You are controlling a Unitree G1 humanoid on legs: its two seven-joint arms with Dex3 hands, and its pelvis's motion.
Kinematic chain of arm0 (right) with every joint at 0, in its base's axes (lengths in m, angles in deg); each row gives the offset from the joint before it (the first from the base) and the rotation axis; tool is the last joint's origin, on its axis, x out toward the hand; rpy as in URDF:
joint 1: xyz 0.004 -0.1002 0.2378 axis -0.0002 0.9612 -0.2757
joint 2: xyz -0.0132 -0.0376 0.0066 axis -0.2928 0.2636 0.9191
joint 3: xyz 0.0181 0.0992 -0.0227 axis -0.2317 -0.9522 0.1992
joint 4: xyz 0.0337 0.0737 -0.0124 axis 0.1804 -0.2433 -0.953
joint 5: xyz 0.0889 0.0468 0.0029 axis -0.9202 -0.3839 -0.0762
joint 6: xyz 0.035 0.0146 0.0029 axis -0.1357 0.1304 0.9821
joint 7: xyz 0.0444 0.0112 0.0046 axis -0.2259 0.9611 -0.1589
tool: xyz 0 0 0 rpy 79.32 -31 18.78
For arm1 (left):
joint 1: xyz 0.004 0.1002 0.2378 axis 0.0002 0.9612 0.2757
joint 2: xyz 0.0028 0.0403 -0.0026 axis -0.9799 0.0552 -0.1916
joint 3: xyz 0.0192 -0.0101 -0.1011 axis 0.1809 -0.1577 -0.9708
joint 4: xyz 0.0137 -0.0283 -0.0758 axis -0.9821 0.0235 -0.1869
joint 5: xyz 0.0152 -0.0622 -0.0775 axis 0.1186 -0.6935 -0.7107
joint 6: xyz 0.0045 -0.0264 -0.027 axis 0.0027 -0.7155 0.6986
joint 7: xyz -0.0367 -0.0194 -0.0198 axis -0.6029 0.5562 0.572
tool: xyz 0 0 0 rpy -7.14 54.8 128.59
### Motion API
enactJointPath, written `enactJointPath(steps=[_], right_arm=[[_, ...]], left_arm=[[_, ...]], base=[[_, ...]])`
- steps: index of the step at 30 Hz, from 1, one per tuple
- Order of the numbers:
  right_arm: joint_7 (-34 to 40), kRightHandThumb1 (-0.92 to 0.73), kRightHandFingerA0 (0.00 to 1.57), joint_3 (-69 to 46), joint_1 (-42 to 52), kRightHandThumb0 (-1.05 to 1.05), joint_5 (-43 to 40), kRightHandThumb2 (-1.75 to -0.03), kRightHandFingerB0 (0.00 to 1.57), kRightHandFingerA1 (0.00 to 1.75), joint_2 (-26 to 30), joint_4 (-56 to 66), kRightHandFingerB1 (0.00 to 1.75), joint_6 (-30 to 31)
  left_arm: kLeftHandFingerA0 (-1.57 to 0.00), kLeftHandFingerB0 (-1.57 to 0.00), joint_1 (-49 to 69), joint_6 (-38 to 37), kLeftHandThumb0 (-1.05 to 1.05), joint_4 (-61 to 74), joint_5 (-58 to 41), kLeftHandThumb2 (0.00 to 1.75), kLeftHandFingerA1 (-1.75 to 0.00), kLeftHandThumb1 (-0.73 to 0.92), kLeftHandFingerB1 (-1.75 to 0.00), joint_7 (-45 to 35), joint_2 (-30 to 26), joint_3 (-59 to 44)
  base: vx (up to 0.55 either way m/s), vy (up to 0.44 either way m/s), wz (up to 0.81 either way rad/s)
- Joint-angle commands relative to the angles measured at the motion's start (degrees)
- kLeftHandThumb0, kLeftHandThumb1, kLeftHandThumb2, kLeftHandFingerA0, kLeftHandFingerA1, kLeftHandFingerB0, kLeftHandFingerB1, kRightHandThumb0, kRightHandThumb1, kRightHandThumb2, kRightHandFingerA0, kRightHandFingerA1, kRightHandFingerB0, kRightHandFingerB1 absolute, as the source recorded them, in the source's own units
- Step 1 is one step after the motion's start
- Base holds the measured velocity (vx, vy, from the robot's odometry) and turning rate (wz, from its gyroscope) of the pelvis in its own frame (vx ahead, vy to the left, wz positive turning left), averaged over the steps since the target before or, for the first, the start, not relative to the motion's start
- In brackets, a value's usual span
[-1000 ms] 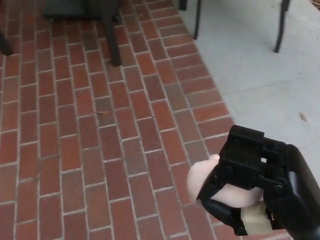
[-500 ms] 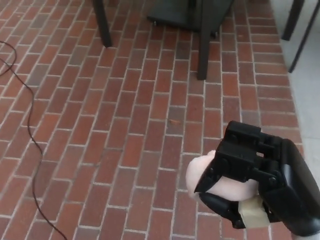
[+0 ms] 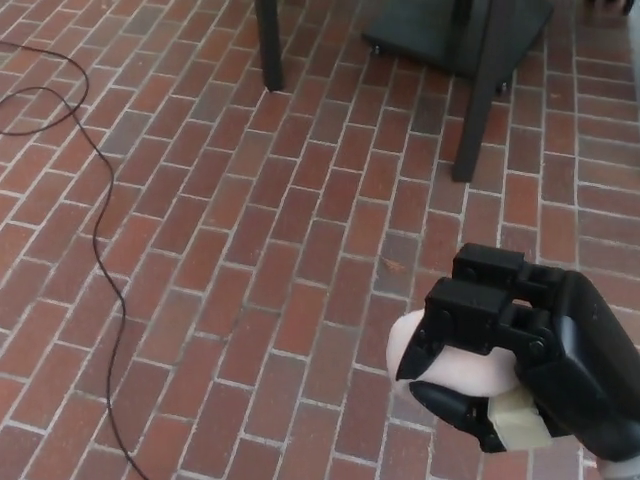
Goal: The robot uses its right hand to pick up the emotional support dumpling kept on the square table outside, turn around and walk towards the round table and place it in middle of the desk
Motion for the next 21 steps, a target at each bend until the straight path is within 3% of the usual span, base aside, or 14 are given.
enactJointPath(steps=[1,2,3,6,7,10,11,15,21], right_arm=[[-2.1,-0.65,0.85,-0.43,-0.1,-0.17,-2.19,-1.04,0.72,1.68,0.5,0.58,1.46,3.17],[-2.14,-0.65,0.85,-0.43,-0.1,-0.17,-2.2,-1.04,0.72,1.68,0.5,0.61,1.46,3.22],[-2.44,-0.64,0.84,-0.54,-0.22,-0.16,-2.51,-1.06,0.72,1.68,0.63,0.58,1.46,3.54],[-2.65,-0.64,0.84,-0.59,-0.27,-0.16,-2.68,-1.06,0.72,1.68,0.68,0.62,1.46,3.75],[-2.44,-0.67,0.84,-0.75,-0.24,-0.19,-2.59,-1.03,0.72,1.68,0.71,0.39,1.44,3.6],[-2.11,-0.67,0.84,-1.0,-0.31,-0.18,-2.92,-1.04,0.71,1.69,0.81,-0.3,1.45,2.94],[-2.18,-0.62,0.93,-1.21,-0.43,-0.23,-2.87,-1.0,0.67,1.75,0.91,-0.44,1.49,3.14],[-2.52,-0.64,0.84,-1.35,-0.71,-0.17,-3.3,-1.08,0.72,1.68,1.12,-0.63,1.47,3.34],[-1.74,-0.63,0.85,-2.68,-0.97,-0.15,-3.35,-1.09,0.73,1.66,1.73,-0.98,1.42,2.93]], left_arm=[[-0.85,-0.86,0.69,-2.35,-0.22,0.19,-0.49,0.58,-0.88,0.58,-0.7,-0.49,-1.16,-0.66],[-0.85,-0.86,0.69,-2.34,-0.22,0.19,-0.48,0.58,-0.88,0.58,-0.7,-0.5,-1.16,-0.68],[-0.8,-0.79,0.78,-1.93,-0.26,0.09,-0.37,0.86,-0.85,0.44,-0.78,-0.36,-1.07,-0.65],[-0.8,-0.79,0.81,-1.75,-0.26,0.05,-0.31,0.86,-0.85,0.44,-0.78,-0.3,-1.02,-0.64],[-0.84,-0.84,1.06,-2.01,-0.21,0.04,-0.36,0.62,-0.93,0.61,-0.7,-0.37,-0.95,-0.71],[-0.84,-0.84,1.4,-2.25,-0.21,0.0,-0.47,0.6,-0.93,0.62,-0.69,-0.55,-0.85,-0.86],[-0.82,-0.85,1.36,-1.88,-0.21,0.06,-0.1,0.59,-0.87,0.61,-0.7,0.0,-0.86,-0.57],[-0.82,-0.85,1.32,-1.81,-0.19,0.0,0.06,0.61,-0.89,0.6,-0.71,0.12,-0.86,-0.48],[-0.82,-0.85,1.72,-1.74,-0.2,-0.1,-0.1,0.59,-0.9,0.6,-0.7,0.23,-0.85,-0.5]], base=[[0.44,0.222,0.25],[0.44,0.215,0.2],[0.44,0.21,0.19],[0.38,0.144,0.19],[0.36,0.051,0.3],[0.37,0.007,0.37],[0.39,-0.022,0.46],[0.49,-0.104,0.52],[0.46,-0.121,-0.14]])
